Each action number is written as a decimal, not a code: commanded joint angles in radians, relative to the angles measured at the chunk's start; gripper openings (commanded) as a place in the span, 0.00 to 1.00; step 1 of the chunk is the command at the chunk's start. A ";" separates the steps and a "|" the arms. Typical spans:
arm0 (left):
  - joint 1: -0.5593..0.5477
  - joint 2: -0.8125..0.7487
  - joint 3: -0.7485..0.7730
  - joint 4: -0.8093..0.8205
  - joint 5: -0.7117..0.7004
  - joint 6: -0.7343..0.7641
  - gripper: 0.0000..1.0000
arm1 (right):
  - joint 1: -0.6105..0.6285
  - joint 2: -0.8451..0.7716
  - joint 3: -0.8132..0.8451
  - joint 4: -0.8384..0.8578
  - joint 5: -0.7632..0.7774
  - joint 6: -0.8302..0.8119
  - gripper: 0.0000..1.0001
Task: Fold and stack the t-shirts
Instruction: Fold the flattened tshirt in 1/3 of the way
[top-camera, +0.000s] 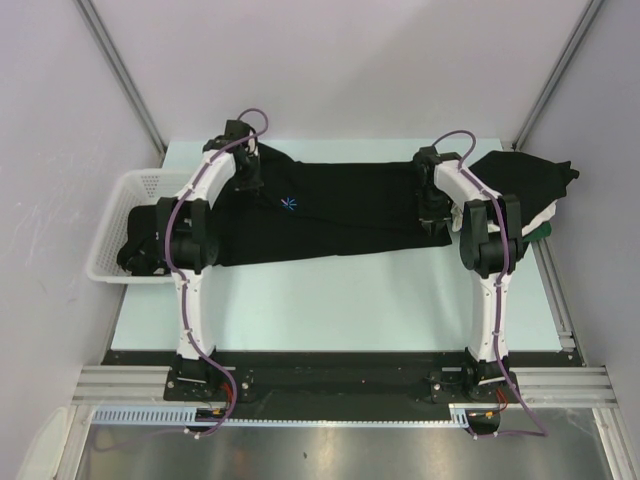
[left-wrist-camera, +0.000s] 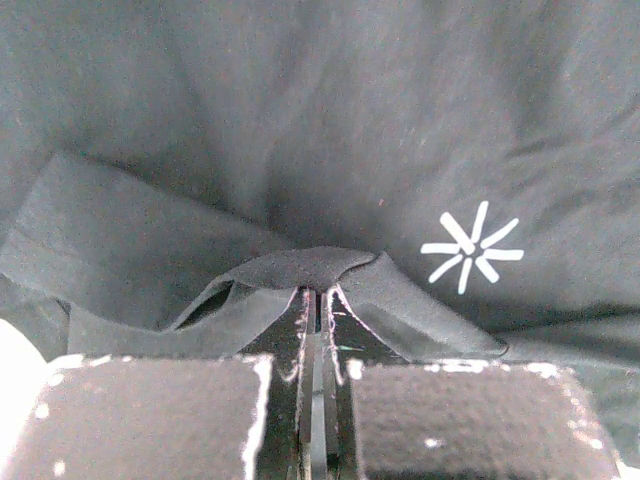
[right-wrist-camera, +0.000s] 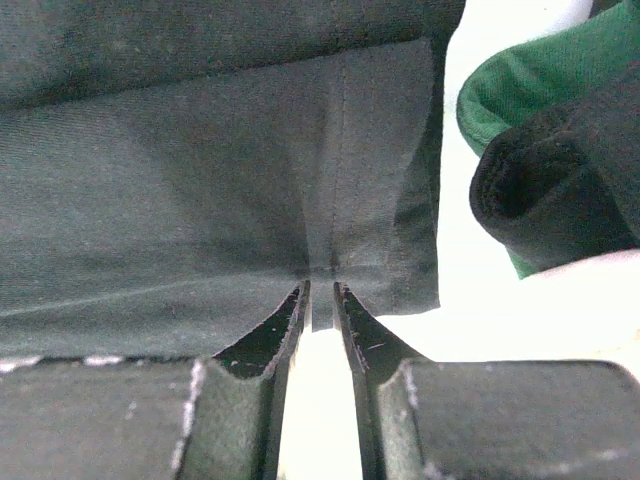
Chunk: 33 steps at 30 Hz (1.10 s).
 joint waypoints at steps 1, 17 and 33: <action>-0.008 -0.072 0.007 0.120 -0.024 -0.013 0.02 | 0.003 -0.057 -0.002 0.008 -0.006 0.001 0.19; -0.011 -0.005 0.080 0.204 -0.052 -0.001 0.13 | 0.009 -0.063 0.000 0.012 -0.009 -0.002 0.19; -0.014 0.023 0.100 0.192 -0.036 -0.009 0.53 | 0.021 -0.081 -0.007 0.018 0.023 -0.006 0.19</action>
